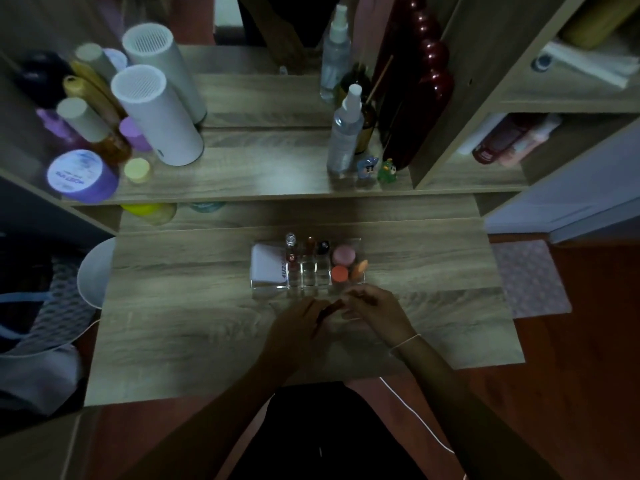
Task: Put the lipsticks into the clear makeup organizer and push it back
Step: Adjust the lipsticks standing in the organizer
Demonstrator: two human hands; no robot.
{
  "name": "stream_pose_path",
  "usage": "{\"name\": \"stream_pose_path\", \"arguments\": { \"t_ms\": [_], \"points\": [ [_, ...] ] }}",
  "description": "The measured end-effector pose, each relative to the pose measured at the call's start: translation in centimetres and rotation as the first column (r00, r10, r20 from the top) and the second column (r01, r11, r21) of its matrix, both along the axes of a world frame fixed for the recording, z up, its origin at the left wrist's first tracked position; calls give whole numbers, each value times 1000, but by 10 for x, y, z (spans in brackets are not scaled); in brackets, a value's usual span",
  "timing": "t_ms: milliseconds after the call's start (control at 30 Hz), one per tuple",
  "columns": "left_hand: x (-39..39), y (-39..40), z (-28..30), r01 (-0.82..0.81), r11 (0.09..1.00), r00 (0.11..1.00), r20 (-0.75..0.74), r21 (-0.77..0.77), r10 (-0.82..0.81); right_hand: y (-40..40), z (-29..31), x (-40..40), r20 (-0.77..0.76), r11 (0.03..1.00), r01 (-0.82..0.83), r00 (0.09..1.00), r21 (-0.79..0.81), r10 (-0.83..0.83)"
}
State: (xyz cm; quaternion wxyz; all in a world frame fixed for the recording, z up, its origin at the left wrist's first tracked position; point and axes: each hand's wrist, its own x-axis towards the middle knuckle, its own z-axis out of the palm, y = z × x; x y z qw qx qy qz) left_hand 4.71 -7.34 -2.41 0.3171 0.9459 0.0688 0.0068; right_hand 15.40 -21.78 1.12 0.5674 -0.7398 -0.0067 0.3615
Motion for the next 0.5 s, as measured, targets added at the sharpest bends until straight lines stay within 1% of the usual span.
{"name": "stream_pose_path", "arguments": {
  "t_ms": [100, 133, 200, 267, 333, 367, 433, 500],
  "points": [
    [-4, 7, 0, -53, 999, 998, -18, -12, 53, 12, 9, 1, 39, 999, -18, 999, 28, 17],
    [-4, 10, 0, -74, 997, 997, -17, -18, 74, 16, 12, 3, 74, 1000, -25, 997, 18, 23],
    [-5, 16, 2, -106, 994, 994, 10, -1, 106, 24, 18, 8, 208, 997, -58, 976, -45, 66],
    [-9, 23, 1, -115, 991, 991, 77, 67, 110, 32, 25, 14, 386, 984, -94, 911, -150, 146],
    [-14, 29, -2, -103, 985, 991, 95, 137, 91, 38, 29, 18, 500, 981, -84, 851, -173, 161],
    [-16, 31, -4, -91, 978, 994, 78, 185, 78, 41, 29, 19, 535, 984, -68, 832, -167, 149],
    [-20, 32, -7, -44, 962, 999, -6, 270, 47, 47, 28, 20, 605, 984, -33, 785, -175, 134],
    [-23, 33, -7, 8, 947, 997, -81, 321, 19, 51, 26, 20, 669, 977, -28, 724, -213, 167]
  ]
}}
